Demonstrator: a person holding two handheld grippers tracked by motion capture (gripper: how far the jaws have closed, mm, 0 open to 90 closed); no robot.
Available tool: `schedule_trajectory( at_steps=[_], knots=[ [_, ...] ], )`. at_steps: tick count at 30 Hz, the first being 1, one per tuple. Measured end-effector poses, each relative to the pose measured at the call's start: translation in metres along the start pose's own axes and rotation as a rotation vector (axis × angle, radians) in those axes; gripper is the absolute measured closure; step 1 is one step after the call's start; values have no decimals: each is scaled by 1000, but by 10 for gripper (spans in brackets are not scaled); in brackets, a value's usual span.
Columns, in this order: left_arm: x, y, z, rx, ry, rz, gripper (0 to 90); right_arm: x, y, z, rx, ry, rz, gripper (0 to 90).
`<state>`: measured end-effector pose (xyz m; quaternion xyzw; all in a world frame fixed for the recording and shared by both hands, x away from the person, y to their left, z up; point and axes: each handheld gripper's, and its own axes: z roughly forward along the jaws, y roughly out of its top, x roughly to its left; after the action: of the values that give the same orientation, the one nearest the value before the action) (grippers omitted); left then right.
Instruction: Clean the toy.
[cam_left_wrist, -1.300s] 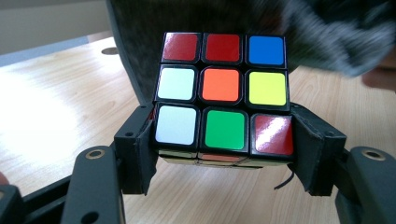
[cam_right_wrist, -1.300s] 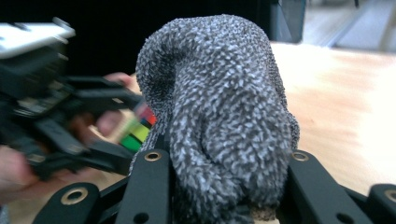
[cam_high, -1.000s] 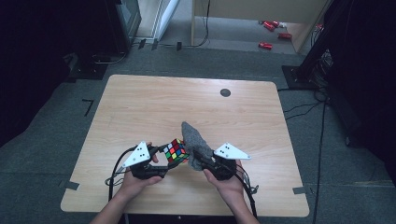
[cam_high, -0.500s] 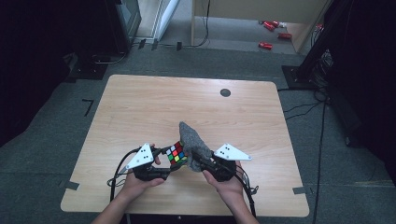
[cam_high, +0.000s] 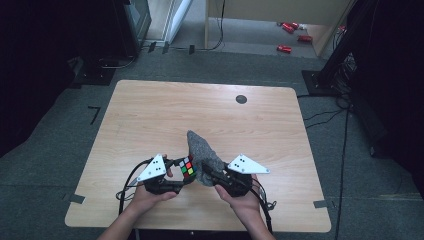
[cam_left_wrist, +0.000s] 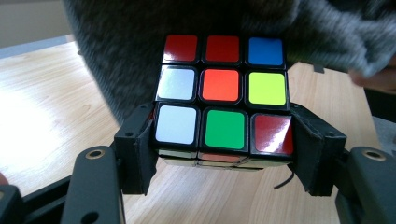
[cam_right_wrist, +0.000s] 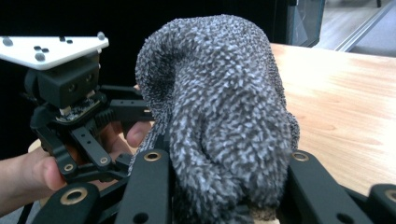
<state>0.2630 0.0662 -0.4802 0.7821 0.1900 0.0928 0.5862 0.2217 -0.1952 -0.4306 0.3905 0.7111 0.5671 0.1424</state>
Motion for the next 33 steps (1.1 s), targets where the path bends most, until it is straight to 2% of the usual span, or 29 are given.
schedule_trajectory(
  at_steps=[2, 6, 8, 10, 12, 14, 18, 21, 23, 26, 28, 31, 33],
  knots=[
    [0, 0, -2, -11, -1, -2, 342, -6, -4, 2, 6, -6, 26, 669],
    [4, 1, -4, -24, 5, -22, 341, -19, -11, 4, 52, -71, 46, 670],
    [5, 1, -3, 1, 14, -20, 342, -21, -9, 1, 43, -83, 62, 670],
    [2, 0, 1, 43, 27, 6, 342, -17, -3, -4, 23, -76, 50, 670],
    [-2, 1, 7, 83, 48, 27, 342, -8, 2, -6, 6, -61, 16, 669],
    [-6, 1, 13, 122, 64, 32, 342, 3, 4, -5, 5, -43, -39, 669],
    [-14, 5, 20, 187, 79, 72, 342, 24, -1, 6, 45, -18, -138, 667],
    [-18, 9, 20, 189, 75, 89, 342, 33, -9, 17, 85, 17, -167, 666],
    [-19, 10, 20, 199, 93, 111, 343, 35, -13, 20, 95, 13, -190, 666],
    [-17, 9, 18, 200, 98, 109, 343, 30, -10, 18, 85, -16, -204, 667],
    [-15, 9, 17, 200, 100, 103, 343, 23, -8, 14, 72, -64, -208, 666],
    [-12, 9, 16, 194, 97, 91, 342, 8, -4, 8, 61, -132, -150, 666],
    [-12, 8, 17, 195, 99, 87, 343, 4, -2, 3, 44, -134, -116, 666]
  ],
)
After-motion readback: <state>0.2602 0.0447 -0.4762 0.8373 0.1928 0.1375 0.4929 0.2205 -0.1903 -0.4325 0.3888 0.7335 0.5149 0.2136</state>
